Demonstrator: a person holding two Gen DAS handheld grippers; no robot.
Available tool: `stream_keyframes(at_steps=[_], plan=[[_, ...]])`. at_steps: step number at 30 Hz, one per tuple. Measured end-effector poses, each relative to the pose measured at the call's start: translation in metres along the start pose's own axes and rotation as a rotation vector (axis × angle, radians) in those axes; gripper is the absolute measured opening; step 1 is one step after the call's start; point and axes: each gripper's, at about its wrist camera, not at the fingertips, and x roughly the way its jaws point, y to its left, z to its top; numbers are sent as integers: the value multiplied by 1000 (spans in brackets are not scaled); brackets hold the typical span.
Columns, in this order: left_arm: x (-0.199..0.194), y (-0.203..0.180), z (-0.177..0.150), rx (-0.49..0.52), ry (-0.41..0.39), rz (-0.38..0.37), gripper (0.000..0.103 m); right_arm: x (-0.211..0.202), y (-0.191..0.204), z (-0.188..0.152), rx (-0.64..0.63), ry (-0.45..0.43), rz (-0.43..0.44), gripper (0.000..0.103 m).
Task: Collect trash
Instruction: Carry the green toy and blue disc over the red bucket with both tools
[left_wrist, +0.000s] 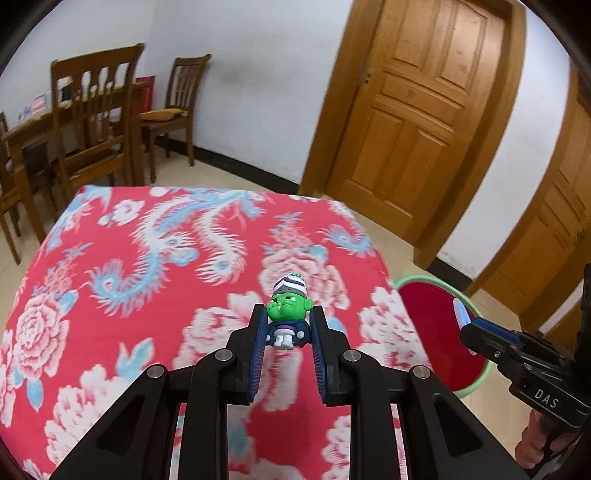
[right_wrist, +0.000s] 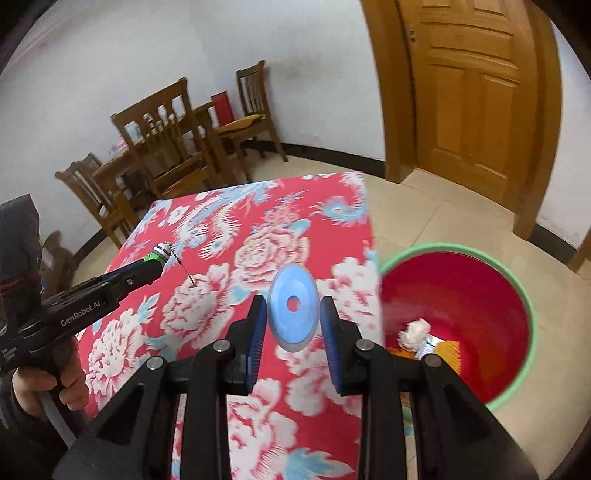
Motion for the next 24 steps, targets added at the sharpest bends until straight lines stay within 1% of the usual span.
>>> stream_keyframes(at_steps=[8, 13, 19, 24], plan=[[19, -44, 0, 69, 25, -68, 23, -21, -42, -12, 77, -25, -58, 32], [34, -70, -3, 110, 45, -103, 23, -26, -67, -18, 119, -27, -102, 32], [55, -98, -12, 146, 86, -145, 23, -22, -92, -29, 161, -14, -138, 32], [71, -115, -18, 174, 113, -163, 23, -11, -117, -37, 210, 14, -150, 32]])
